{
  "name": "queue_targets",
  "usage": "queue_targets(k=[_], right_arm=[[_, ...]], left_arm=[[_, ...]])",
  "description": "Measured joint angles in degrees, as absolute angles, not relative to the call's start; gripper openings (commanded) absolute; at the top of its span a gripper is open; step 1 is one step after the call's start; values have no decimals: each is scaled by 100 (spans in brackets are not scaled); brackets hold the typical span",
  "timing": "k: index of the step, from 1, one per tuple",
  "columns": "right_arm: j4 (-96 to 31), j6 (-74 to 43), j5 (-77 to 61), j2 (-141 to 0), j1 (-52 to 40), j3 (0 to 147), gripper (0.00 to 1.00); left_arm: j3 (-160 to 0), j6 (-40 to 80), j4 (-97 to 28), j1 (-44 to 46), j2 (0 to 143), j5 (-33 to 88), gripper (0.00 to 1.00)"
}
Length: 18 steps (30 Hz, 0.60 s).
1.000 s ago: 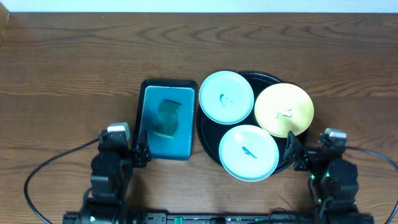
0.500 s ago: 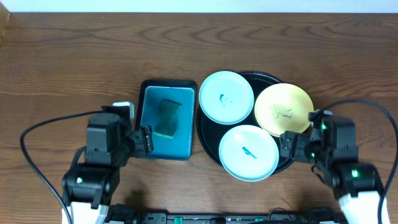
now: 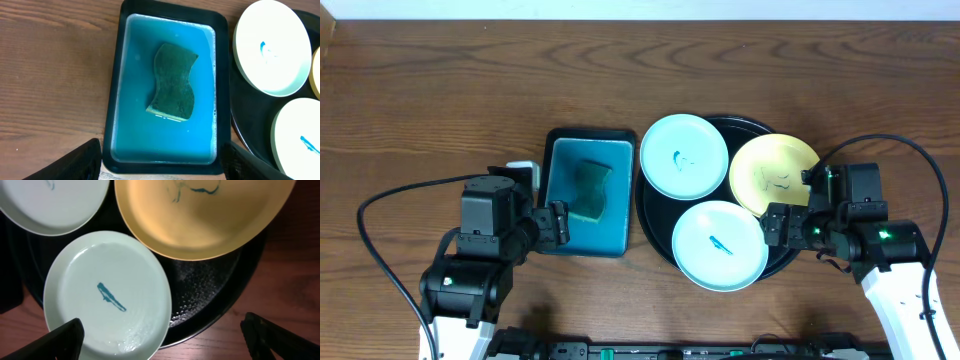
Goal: Clean dirty plates on tray and stack at the side
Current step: 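Move left gripper over the green sponge in the blue tray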
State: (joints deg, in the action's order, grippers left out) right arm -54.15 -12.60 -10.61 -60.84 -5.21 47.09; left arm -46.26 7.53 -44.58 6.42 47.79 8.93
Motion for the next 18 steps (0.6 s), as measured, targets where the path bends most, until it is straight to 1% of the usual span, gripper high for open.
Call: queue_targets(k=[8, 12, 15, 18], right_arm=[[-5419, -1253, -1114, -6084, -521, 4709, 99], [-5422, -1253, -1120, -6084, -521, 4709, 99], [-5417, -1253, -1120, -6084, -521, 4709, 99], [-5419, -1253, -1131, -6084, -521, 4709, 99]], left_arm=[[-4626, 753, -4300, 642, 4779, 910, 77], [-4628, 753, -3979, 642, 4794, 910, 77], [-4681, 753, -3811, 642, 4984, 910, 77], [-4899, 753, -3791, 642, 5468, 910, 76]])
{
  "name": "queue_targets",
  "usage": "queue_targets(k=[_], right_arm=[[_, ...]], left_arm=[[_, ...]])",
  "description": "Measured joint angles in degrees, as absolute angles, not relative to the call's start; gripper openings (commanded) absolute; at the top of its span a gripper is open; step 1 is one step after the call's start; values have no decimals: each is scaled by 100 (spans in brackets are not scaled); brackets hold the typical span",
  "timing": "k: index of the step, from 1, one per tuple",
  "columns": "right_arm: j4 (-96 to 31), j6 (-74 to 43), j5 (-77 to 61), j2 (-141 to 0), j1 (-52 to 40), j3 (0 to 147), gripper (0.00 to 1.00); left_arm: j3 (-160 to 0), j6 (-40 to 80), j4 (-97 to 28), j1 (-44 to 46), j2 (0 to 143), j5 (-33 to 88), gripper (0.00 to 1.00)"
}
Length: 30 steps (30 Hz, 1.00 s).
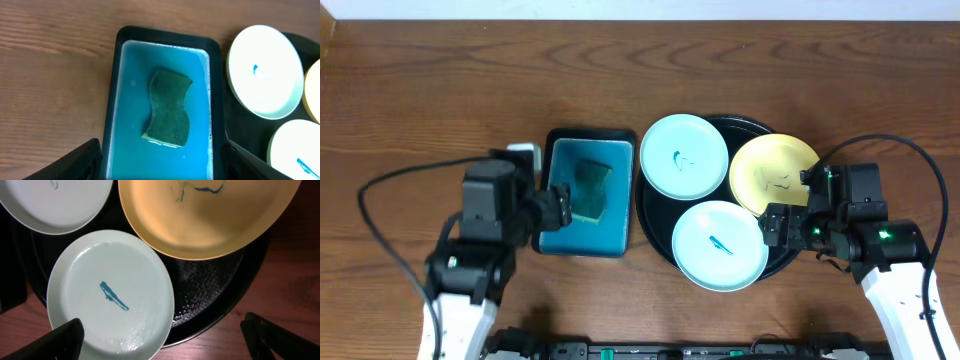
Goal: Clean dirty plates on tray and stack at the side
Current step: 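Move left gripper over the green sponge in the blue tray, then lower left gripper and grasp the green sponge in the water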
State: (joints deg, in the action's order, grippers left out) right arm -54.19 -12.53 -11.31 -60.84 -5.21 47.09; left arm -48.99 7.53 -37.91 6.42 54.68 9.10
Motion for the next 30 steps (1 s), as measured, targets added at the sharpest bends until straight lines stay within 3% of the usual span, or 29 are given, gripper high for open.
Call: queue_targets(k=[18, 22, 30], right_arm=[[-5419, -1253, -1175, -6084, -521, 4711, 99], [-5422, -1253, -1179, -6084, -521, 4711, 99], [-5422, -1253, -1179, -6084, -521, 4711, 99]], left_arm=[[-5596, 554, -3301, 1188, 8344, 801, 70], [-5596, 554, -3251, 1280, 8871, 753, 62], [-5596, 609, -3061, 1297, 9494, 871, 60]])
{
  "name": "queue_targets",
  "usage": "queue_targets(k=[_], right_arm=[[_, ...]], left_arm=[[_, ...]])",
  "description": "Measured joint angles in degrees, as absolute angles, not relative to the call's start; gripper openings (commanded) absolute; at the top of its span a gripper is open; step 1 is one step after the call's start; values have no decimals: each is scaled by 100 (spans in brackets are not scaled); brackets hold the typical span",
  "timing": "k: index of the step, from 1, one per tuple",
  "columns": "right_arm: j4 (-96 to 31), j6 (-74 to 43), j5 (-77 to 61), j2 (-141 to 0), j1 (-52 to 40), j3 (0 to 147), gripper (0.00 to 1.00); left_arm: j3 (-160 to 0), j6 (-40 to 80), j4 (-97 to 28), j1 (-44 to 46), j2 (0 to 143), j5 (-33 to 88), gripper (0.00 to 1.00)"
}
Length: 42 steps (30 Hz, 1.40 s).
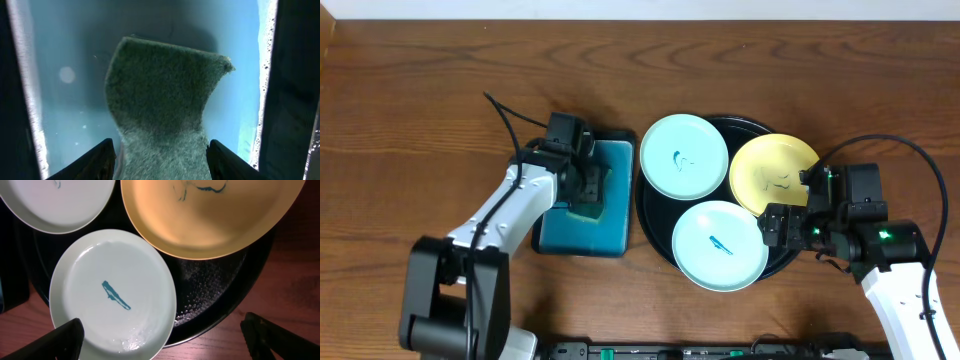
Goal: Clean dirty plates on tray and stack at the side
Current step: 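Lower left gripper and grasp the green sponge in the water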
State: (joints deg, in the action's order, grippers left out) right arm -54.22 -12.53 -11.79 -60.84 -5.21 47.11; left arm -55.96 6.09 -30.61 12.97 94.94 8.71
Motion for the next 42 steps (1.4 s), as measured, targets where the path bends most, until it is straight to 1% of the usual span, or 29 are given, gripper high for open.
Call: queue_targets(k=[7, 10, 14, 24, 26, 34, 42], right_arm=[[-5419, -1253, -1181, -6084, -521, 4711, 99], [-5422, -1253, -1181, -6084, -521, 4711, 98], [-5422, -1253, -1181, -6084, -521, 4711, 98], [-5505, -1253, -1181, -6084, -521, 4711, 98], [-5505, -1253, -1181, -6084, -521, 4711, 98], [-5505, -1253, -1181, -6084, -521, 4711, 98], [-5505, -1253, -1181, -6084, -521, 4711, 98]], left_arm=[[-5596, 622, -2934, 1299, 9745, 910, 54], [-5596, 620, -2880, 1299, 9808, 906, 44], [-5596, 626, -2799, 1297, 9828, 904, 37], [-5594, 639, -2779, 1297, 9839, 908, 39], [-5594, 639, -2773, 1297, 9850, 908, 45], [-5594, 661, -2801, 1297, 9839, 880, 45], [-5594, 661, -2849, 1321, 9334, 867, 46]])
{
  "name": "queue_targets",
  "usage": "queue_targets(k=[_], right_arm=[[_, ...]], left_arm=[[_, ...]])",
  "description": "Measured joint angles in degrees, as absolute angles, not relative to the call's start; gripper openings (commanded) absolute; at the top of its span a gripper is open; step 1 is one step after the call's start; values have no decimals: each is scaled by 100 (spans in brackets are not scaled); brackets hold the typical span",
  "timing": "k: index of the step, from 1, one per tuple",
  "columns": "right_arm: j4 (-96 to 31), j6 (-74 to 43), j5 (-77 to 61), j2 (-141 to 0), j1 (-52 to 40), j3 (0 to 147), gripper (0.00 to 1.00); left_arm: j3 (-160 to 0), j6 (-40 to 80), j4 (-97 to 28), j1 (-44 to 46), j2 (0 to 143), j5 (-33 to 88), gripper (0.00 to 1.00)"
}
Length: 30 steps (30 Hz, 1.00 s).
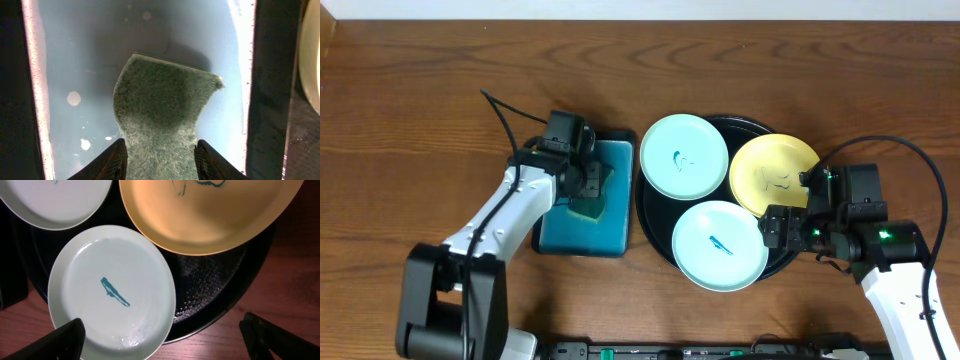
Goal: Clean dirty plates on tray and stack at the side
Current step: 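Lower left gripper and grasp the green sponge in the water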
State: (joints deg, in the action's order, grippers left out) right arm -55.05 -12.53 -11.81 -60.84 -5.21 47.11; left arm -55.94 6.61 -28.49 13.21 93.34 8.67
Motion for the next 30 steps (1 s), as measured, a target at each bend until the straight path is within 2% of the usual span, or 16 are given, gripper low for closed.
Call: queue_targets(k=[10, 30], right_arm=[[-5505, -1253, -1181, -6084, -521, 4711, 98], [-5505, -1253, -1181, -6084, -521, 4711, 98]], left_arm=[[-5594, 659, -2910, 1643, 9332, 779, 46], [-5492, 659, -2873, 1640, 9351, 427, 45]])
